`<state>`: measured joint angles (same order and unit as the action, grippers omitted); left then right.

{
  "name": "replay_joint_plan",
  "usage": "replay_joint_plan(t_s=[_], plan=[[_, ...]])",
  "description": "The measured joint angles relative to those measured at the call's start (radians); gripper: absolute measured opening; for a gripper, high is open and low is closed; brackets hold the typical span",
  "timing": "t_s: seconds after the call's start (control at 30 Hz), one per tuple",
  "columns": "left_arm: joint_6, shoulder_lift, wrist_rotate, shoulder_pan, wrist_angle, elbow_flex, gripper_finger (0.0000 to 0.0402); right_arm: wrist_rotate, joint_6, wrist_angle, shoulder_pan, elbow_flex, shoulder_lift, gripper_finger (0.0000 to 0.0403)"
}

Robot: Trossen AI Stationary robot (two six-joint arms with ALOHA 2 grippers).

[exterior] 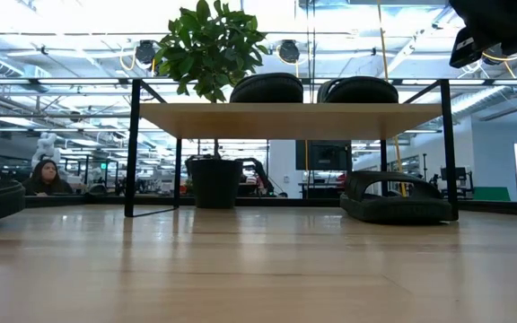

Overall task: Pick and place slides into the shelf
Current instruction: Put the black slide under the shelf

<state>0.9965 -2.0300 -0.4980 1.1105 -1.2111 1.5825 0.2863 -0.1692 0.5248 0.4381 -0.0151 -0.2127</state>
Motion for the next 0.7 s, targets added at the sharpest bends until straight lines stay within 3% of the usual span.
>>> replay_joint_plan(t_s=[0.2, 0.37, 0.53, 0.7], plan=[[0.121, -0.186, 0.034, -0.001, -0.359, 0.276, 0.0, 0.0, 0.019, 0.028, 0.0, 0.0, 0.0, 0.0], [0.143, -0.234, 0.036, 0.0, -0.356, 0.394, 0.0, 0.0, 0.018, 0.029, 0.0, 0.0, 0.0, 0.0], [0.154, -0.243, -0.068, 0.014, -0.36, 0.374, 0.0, 0.0, -0.021, 0.032, 0.0, 0.0, 0.0, 0.0], [0.096, -0.243, -0.036, 0.01, -0.36, 0.331, 0.0, 0.0, 0.003, 0.033, 0.0, 0.0, 0.0, 0.0]])
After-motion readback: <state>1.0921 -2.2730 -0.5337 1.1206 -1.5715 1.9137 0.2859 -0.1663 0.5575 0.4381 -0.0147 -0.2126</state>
